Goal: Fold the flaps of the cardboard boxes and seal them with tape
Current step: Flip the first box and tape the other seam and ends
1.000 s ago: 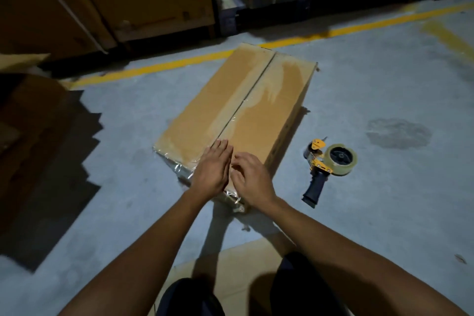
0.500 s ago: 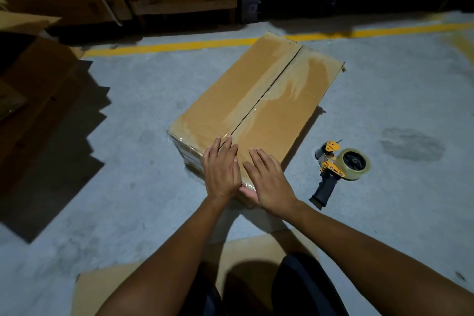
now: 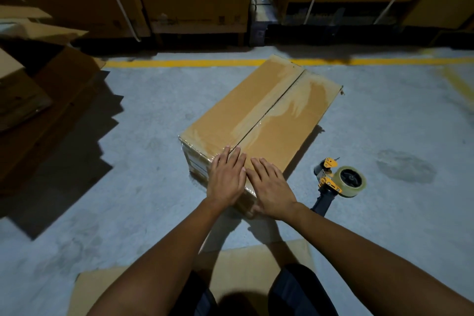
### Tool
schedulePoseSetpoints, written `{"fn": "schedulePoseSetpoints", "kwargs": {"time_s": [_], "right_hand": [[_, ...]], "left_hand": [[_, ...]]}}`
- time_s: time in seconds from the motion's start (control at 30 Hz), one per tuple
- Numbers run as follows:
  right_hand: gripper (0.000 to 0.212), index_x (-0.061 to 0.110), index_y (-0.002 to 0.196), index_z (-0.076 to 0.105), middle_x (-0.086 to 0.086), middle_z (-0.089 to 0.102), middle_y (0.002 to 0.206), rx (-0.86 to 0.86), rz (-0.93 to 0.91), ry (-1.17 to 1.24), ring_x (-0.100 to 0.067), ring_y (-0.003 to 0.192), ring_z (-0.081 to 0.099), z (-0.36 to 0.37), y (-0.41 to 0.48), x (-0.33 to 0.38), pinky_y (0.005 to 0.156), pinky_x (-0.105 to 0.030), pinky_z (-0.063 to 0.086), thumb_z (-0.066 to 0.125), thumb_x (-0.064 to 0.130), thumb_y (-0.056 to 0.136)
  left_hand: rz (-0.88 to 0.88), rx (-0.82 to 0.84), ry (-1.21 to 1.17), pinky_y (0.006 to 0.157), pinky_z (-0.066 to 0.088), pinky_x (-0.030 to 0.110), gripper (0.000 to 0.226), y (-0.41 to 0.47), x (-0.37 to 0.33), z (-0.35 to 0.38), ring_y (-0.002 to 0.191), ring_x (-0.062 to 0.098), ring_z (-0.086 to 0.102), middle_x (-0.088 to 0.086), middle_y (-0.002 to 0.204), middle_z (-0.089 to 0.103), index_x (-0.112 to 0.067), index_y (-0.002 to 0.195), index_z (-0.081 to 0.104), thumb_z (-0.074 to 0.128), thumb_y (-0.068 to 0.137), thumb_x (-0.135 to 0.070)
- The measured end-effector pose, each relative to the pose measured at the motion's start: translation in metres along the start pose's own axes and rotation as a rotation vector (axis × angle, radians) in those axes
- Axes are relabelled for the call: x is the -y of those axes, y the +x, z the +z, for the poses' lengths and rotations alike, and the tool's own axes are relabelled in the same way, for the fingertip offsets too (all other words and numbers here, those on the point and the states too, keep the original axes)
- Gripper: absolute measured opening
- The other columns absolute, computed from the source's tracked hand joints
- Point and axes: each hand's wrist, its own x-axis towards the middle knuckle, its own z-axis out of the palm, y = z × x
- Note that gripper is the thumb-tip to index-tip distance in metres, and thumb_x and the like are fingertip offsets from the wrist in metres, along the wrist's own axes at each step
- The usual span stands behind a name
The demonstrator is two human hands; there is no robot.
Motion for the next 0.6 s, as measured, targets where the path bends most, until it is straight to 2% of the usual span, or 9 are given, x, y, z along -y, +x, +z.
{"fn": "schedulePoseSetpoints", "kwargs": {"time_s": [0.07, 0.13, 0.23, 0.3, 0.43, 0.53, 0.6], "right_hand": [[0.089, 0.016, 0.147, 0.037, -0.015, 0.025, 0.163, -0.019, 0.002, 0.039, -0.035, 0.150, 0.022, -0.011, 0.003, 0.000, 0.119, -0.051, 0.023, 0.055, 0.074, 0.082], [0.073, 0.017, 0.127, 0.051, -0.014, 0.043, 0.147, -0.099, 0.042, 0.038, -0.033, 0.134, 0.039, -0.022, 0.011, 0.004, 0.104, -0.049, 0.037, 0.038, 0.076, 0.086], [0.059, 0.018, 0.112, 0.054, -0.010, 0.051, 0.123, -0.223, 0.110, -0.025, -0.029, 0.109, 0.048, -0.023, 0.024, 0.014, 0.085, -0.044, 0.041, 0.035, 0.069, 0.090], [0.058, 0.018, 0.121, 0.053, -0.013, 0.051, 0.129, -0.241, 0.121, -0.032, -0.031, 0.113, 0.049, -0.011, 0.027, 0.018, 0.089, -0.045, 0.042, 0.035, 0.065, 0.093], [0.062, 0.019, 0.146, 0.045, -0.019, 0.039, 0.156, -0.188, 0.088, -0.046, -0.038, 0.142, 0.039, 0.005, 0.031, 0.022, 0.110, -0.057, 0.037, 0.028, 0.056, 0.098], [0.064, 0.018, 0.147, 0.043, -0.019, 0.041, 0.155, -0.131, 0.075, -0.078, -0.040, 0.141, 0.041, 0.002, 0.034, 0.024, 0.108, -0.060, 0.039, 0.028, 0.054, 0.097], [0.063, 0.019, 0.143, 0.045, -0.018, 0.044, 0.152, -0.123, 0.066, -0.098, -0.039, 0.137, 0.044, -0.003, 0.036, 0.024, 0.103, -0.058, 0.042, 0.035, 0.055, 0.093]], "left_hand": [[0.043, 0.020, -0.001, 0.123, 0.012, 0.043, 0.068, 0.000, 0.007, -0.006, 0.152, 0.020, 0.014, -0.001, 0.163, 0.027, -0.021, 0.153, 0.036, 0.006, 0.097, -0.044], [0.072, 0.022, 0.000, 0.124, 0.009, 0.044, 0.070, 0.003, 0.019, -0.011, 0.153, 0.020, 0.013, -0.003, 0.163, 0.026, -0.021, 0.154, 0.034, 0.003, 0.095, -0.044], [0.035, -0.011, 0.008, 0.123, 0.010, 0.045, 0.066, 0.010, 0.036, -0.013, 0.152, 0.024, 0.017, 0.004, 0.162, 0.028, -0.022, 0.151, 0.038, 0.008, 0.096, -0.041], [-0.045, -0.051, -0.027, 0.122, 0.009, 0.043, 0.063, 0.015, 0.043, -0.012, 0.150, 0.026, 0.021, 0.008, 0.161, 0.030, -0.020, 0.149, 0.042, 0.012, 0.097, -0.038], [-0.096, -0.116, -0.020, 0.122, 0.012, 0.043, 0.058, 0.019, 0.049, -0.003, 0.149, 0.028, 0.025, 0.009, 0.157, 0.037, -0.015, 0.146, 0.047, 0.022, 0.097, -0.034], [-0.112, -0.142, -0.037, 0.121, 0.014, 0.047, 0.056, 0.021, 0.047, 0.002, 0.148, 0.031, 0.026, 0.011, 0.155, 0.040, -0.015, 0.142, 0.051, 0.026, 0.094, -0.033], [-0.135, -0.114, -0.016, 0.122, 0.009, 0.051, 0.058, 0.020, 0.046, 0.002, 0.150, 0.033, 0.021, 0.011, 0.157, 0.037, -0.017, 0.143, 0.049, 0.024, 0.094, -0.035]]}}
